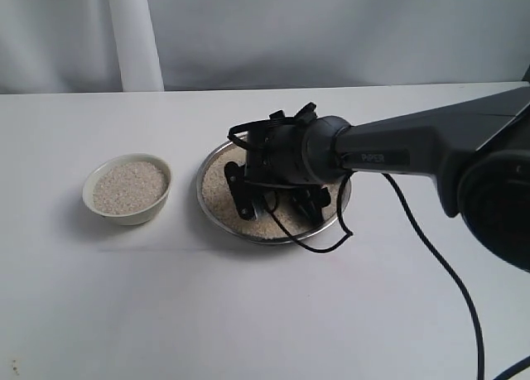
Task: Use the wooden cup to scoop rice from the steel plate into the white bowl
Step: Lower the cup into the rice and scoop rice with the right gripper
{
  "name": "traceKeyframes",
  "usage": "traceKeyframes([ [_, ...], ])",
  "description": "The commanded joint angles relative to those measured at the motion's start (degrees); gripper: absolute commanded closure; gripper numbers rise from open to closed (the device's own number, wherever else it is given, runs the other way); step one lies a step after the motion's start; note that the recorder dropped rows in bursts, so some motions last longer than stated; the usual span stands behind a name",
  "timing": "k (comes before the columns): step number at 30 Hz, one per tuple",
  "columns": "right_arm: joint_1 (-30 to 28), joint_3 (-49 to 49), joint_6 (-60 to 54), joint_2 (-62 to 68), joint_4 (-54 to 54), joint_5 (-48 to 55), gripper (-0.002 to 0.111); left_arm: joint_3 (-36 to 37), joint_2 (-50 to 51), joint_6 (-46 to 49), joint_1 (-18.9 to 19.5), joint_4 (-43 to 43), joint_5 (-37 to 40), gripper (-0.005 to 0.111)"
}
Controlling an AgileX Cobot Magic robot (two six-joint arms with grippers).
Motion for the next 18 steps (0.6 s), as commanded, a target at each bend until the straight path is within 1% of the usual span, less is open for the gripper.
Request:
traceKeyframes([
  [1, -0.8, 0.0, 1.0, 0.7, 8.9, -5.8, 0.108, 0.1, 0.0, -0.1, -0.3, -0.2, -0.3, 0.107],
  [8, -2.1, 0.0, 1.1, 0.7, 15.1, -8.6, 0.108, 0.1, 0.0, -0.1, -0.3, -0.2, -0.3, 0.107],
  [11, -2.2, 0.0, 0.9, 0.7, 15.7, -9.7, 0.108, 0.1, 0.0, -0.1, -0.3, -0.2, -0.3, 0.107],
  [15, -2.2, 0.0, -1.3, 0.7, 16.4, -10.3, 0.108, 0.1, 0.0, -0.1, -0.3, -0.2, -0.3, 0.107],
  [18, -2.2, 0.0, -6.1, 0.7, 20.7, -10.3, 0.108, 0.1, 0.0, -0.1, -0.3, -0.2, -0.3, 0.107],
])
